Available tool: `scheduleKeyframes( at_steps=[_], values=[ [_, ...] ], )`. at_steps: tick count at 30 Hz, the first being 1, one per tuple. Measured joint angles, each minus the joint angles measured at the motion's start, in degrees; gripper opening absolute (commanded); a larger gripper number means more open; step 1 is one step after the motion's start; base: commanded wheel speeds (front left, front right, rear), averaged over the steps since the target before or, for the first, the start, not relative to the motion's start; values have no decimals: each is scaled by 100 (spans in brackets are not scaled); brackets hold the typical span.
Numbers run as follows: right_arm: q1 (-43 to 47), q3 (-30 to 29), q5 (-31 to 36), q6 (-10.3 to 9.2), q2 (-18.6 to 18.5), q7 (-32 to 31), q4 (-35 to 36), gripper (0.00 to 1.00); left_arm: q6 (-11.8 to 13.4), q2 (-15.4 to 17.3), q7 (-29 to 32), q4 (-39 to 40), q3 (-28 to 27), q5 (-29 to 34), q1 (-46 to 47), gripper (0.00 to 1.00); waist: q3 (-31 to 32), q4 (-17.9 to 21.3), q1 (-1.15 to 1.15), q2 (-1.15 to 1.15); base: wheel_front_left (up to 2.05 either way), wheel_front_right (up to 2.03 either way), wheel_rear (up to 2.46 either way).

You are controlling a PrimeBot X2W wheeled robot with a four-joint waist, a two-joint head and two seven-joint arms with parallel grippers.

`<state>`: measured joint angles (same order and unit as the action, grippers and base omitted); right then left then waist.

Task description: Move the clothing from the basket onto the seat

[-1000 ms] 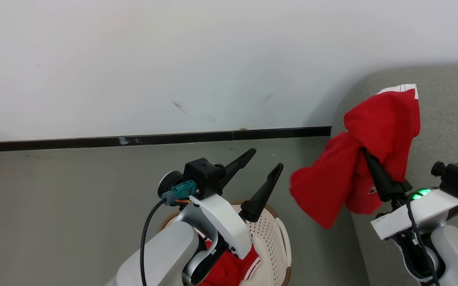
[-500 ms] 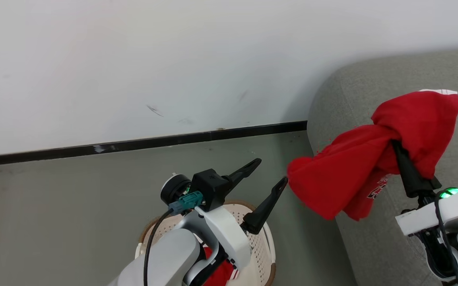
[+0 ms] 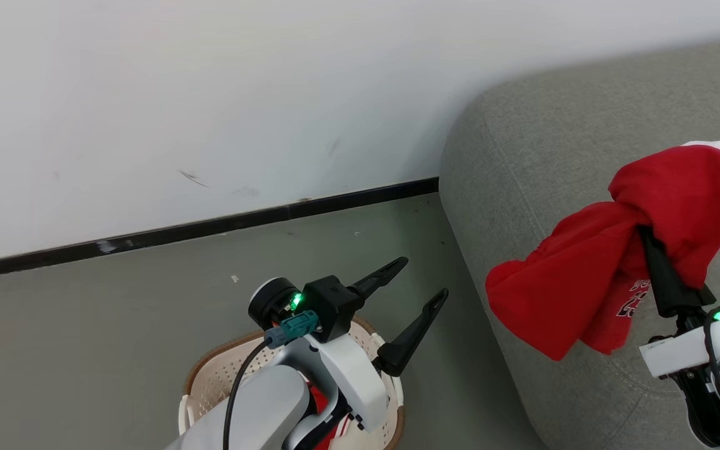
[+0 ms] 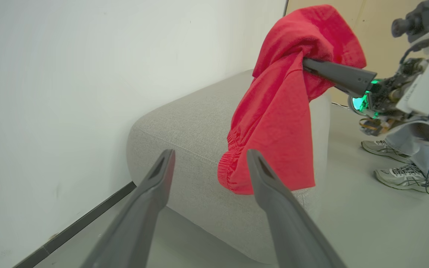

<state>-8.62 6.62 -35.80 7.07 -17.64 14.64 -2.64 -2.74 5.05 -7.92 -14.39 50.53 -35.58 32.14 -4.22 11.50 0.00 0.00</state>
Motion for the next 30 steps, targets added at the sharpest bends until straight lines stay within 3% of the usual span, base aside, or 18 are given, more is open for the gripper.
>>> scheduleKeyframes(
  at_steps=[30],
  values=[
    [-18, -49, -1, 0, 53, 0, 120, 0, 118, 76, -109, -69, -90, 76, 1, 100, -327, 785, 0, 0, 0, 0, 0]
  ],
)
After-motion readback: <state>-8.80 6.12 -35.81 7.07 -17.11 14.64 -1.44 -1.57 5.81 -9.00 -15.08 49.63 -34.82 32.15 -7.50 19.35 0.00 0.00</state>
